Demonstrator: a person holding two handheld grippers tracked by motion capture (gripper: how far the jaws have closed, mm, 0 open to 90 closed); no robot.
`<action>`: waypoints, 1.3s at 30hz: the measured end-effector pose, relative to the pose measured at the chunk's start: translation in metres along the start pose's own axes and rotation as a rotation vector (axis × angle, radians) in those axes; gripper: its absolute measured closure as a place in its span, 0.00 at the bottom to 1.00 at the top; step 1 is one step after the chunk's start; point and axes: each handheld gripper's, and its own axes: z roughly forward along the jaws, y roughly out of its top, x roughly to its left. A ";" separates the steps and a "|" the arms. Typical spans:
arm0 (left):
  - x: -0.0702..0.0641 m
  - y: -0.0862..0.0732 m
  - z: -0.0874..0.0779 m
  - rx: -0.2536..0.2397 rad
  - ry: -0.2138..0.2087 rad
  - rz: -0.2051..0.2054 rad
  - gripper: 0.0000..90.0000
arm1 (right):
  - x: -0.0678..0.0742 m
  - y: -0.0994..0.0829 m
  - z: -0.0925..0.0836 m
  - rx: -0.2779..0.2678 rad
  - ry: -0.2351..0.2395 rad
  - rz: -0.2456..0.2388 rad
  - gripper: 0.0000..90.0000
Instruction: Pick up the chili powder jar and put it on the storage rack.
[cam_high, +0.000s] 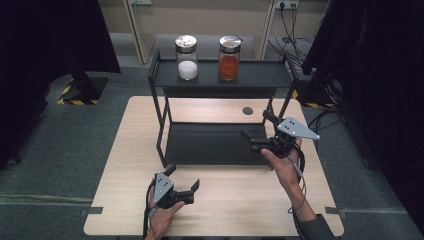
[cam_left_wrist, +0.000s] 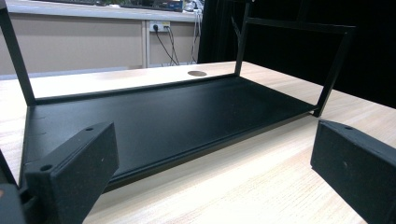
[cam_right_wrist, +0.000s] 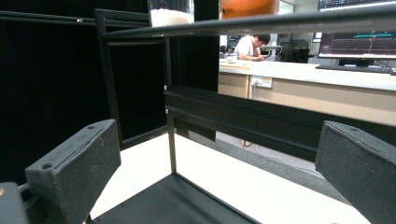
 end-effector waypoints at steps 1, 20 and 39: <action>0.000 0.000 0.000 0.000 0.000 0.000 0.00 | 0.000 -0.003 -0.002 0.001 0.002 0.005 0.00; 0.000 0.000 0.000 -0.006 0.001 0.002 0.00 | 0.014 -0.067 -0.020 0.044 0.005 0.042 0.00; 0.000 0.000 -0.001 -0.009 0.005 0.000 0.00 | 0.022 -0.115 -0.035 0.089 0.028 0.080 0.01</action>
